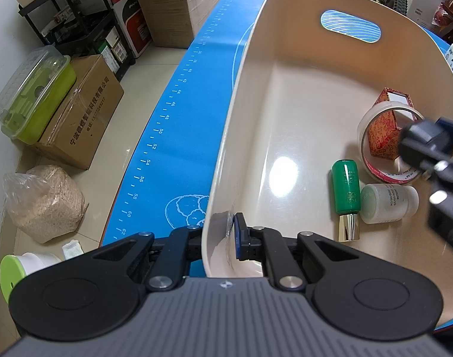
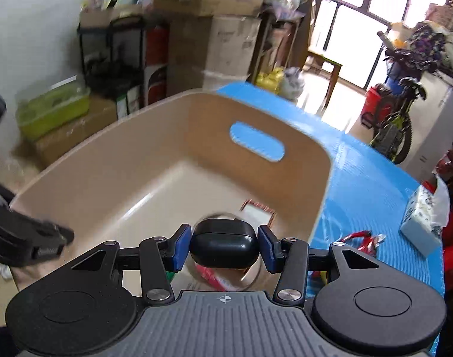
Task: Organize rigid objects
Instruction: 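Carry the black earbud case into the basket and release it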
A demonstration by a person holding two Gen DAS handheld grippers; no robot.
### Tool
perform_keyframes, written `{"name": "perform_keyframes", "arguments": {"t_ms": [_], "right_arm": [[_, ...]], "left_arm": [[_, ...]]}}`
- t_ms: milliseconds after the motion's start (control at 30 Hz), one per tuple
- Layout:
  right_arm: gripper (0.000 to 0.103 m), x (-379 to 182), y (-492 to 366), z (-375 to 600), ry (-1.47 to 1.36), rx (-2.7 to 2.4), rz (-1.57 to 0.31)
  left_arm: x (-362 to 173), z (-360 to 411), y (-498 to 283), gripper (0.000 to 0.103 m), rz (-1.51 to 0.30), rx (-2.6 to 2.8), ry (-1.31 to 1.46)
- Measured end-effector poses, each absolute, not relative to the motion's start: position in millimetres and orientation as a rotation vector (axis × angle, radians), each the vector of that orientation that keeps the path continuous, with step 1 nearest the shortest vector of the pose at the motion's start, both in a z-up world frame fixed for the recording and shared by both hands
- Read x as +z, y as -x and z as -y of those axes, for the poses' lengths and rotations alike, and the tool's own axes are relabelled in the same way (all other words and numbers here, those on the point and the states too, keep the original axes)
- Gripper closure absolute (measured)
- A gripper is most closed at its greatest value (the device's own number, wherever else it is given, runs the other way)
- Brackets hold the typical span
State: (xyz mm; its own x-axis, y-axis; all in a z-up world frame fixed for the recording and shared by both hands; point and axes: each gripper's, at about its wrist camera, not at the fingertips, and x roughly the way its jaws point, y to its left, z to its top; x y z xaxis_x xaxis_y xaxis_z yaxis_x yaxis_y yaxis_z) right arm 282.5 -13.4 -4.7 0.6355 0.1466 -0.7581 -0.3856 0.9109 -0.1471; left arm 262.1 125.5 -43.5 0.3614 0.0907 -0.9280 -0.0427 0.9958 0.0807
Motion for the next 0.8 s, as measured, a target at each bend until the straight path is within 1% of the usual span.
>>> {"name": "perform_keyframes", "arguments": {"t_ms": [100,233,267,300,367,433,533,800], "right_arm": [[0.049,-16.1,-284.0,6.6,0.357,0.318,-0.872],[0.049,-21.6,-280.5,0.2,0.425,0.329,-0.874],[0.048,-21.9,-281.6,-1.5,0.433,0.327,-0.873],[0.044,-21.4,-281.7,-1.3,0.435,0.326,-0.874],[0.041,-19.2,-282.2,3.1,0.405,0.348,-0.876],[0.036,-14.1,-281.7,9.8,0.378,0.347,-0.866],[0.033,-1.8,-281.0,24.5,0.309,0.334,-0.836],[0.029,38.5,-279.8,77.1,0.181,0.235,-0.707]], "left_arm": [[-43.4,-125.4,-262.0,0.09,-1.198,0.086,-0.046],[-43.6,-125.4,-262.3,0.09,-1.198,0.085,-0.047],[-43.5,-125.5,-262.3,0.09,-1.198,0.086,-0.048],[-43.6,-125.5,-262.3,0.09,-1.198,0.086,-0.047],[-43.5,-125.5,-262.3,0.09,-1.198,0.086,-0.048],[-43.6,-125.6,-262.3,0.09,-1.198,0.086,-0.048],[-43.8,-125.7,-262.5,0.09,-1.198,0.087,-0.048],[-43.8,-126.4,-262.6,0.089,-1.198,0.086,-0.047]]}}
